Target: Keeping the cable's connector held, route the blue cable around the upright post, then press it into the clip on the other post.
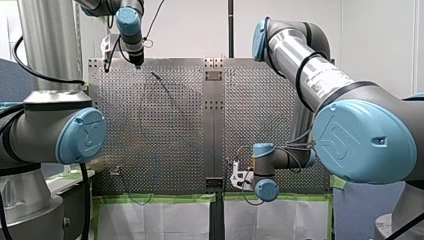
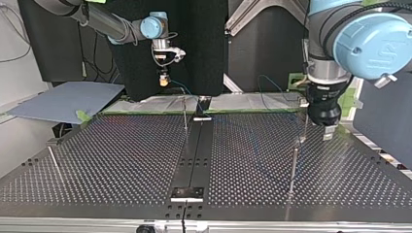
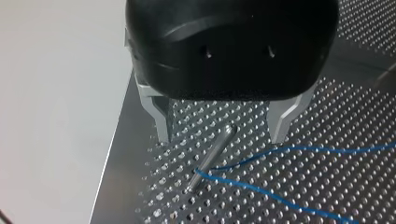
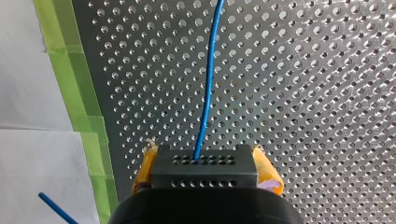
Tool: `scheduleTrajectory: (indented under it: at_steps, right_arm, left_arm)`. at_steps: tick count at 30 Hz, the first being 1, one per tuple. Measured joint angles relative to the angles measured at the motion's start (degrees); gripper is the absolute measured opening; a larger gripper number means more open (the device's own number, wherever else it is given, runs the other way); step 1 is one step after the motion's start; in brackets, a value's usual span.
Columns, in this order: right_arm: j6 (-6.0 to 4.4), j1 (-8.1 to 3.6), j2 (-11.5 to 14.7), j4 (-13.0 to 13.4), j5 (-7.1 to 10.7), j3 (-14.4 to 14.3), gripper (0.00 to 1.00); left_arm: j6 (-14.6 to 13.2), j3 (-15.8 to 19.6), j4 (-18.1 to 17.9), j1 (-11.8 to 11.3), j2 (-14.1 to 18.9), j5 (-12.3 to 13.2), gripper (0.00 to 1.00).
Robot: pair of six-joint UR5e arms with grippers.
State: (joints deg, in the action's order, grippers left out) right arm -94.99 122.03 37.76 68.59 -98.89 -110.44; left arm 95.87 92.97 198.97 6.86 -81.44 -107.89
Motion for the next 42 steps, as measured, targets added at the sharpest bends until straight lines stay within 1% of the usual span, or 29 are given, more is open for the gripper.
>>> scheduleTrajectory:
  at_steps: [6,17,20,23,28,32,36,39,42]
  right_arm:
    - [0.04,0.0,0.0,-0.01,0.0,0.02,0.0]
    - [0.05,0.0,0.0,-0.02,0.0,0.05,0.0]
    - [0.02,0.0,0.01,-0.02,0.0,0.05,0.0]
    - [0.01,0.0,0.0,-0.02,0.0,0.06,0.0]
    - [-0.02,0.0,0.01,-0.02,0.0,0.08,0.0]
    - [-0.05,0.0,0.01,-0.02,0.0,0.1,0.0]
    - [-0.08,0.06,0.0,0.01,0.0,0.11,0.0]
    - [-0.11,0.07,0.0,0.09,0.01,0.14,0.0]
    - [-0.1,0.07,0.0,0.13,0.0,0.16,0.0]
  left_arm:
    - [-0.02,0.0,0.02,0.01,0.14,-0.7,1.0]
    - [0.01,0.0,0.03,0.02,0.14,-0.61,1.0]
    - [-0.31,0.0,-0.02,0.03,0.14,-0.26,1.0]
    - [-1.37,0.0,-0.24,0.14,0.12,0.86,1.0]
    - [-3.93,0.0,-1.03,0.56,-0.55,3.48,1.0]
    - [-5.71,-0.35,-1.4,1.28,-1.91,5.25,1.0]
    - [-7.58,-1.71,-1.85,2.56,-3.7,6.94,1.0]
    - [-8.99,-2.74,-2.83,3.69,-4.98,7.38,1.0]
    - [-10.37,-3.57,-4.05,4.9,-6.05,7.19,1.0]
